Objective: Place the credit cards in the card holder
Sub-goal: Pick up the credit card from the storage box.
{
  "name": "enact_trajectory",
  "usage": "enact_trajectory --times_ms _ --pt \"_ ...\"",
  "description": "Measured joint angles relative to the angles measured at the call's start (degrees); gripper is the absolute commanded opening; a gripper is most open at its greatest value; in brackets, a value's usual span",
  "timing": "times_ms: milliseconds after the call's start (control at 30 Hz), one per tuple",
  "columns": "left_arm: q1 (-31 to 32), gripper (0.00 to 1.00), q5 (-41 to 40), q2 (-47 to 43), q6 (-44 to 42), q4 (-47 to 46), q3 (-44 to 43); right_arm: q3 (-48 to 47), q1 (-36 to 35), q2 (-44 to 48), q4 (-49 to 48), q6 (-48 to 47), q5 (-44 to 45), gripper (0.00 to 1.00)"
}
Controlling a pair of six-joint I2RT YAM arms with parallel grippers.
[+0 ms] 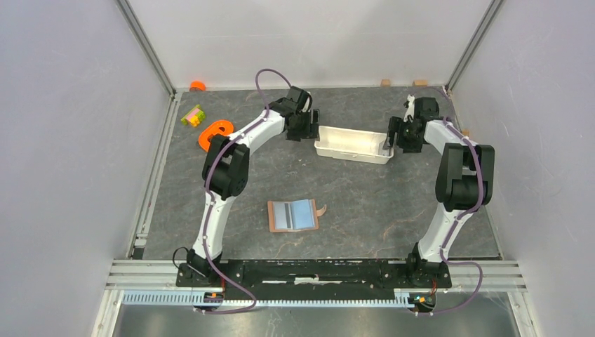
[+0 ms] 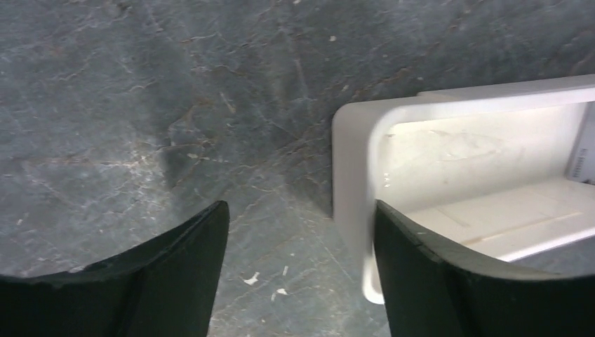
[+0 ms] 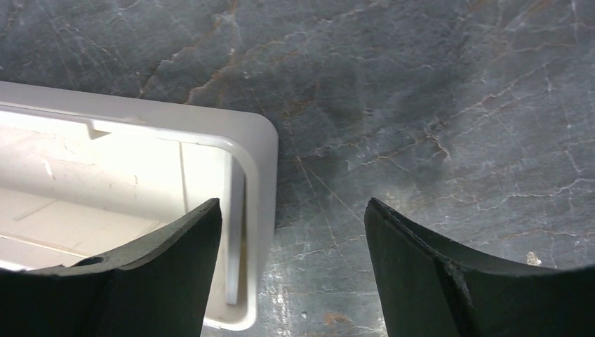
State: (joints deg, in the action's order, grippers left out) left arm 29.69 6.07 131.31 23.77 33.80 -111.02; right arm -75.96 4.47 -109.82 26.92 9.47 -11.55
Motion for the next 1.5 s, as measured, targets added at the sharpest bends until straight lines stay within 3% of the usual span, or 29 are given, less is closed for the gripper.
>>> enact_trajectory --times_ms 333,667,867,1267,1500 --pt "0.5 0.47 -0.3 2.0 -1.5 0.8 -2.1 0.8 0.9 0.0 0.0 -0.8 -1.9 0.79" --pt "1.2 0.27 0.1 2.6 -1.8 0.6 -2.4 0.8 0.9 -0.7 -0.4 -0.8 -3.9 0.79" --pt "2.2 0.03 -1.0 2.6 -3.3 0.3 -2.6 0.8 0.9 -1.8 -0.4 -0.7 -3.9 0.76" --pt "4.8 0.02 -10.0 2.6 -5.2 1.4 -3.8 0.8 1.3 0.3 1.6 0.1 -3.7 0.65" --pt "5.6 0.02 -12.5 2.7 -5.8 2.4 -4.5 1.2 1.4 1.9 1.7 0.6 -4.9 0.42"
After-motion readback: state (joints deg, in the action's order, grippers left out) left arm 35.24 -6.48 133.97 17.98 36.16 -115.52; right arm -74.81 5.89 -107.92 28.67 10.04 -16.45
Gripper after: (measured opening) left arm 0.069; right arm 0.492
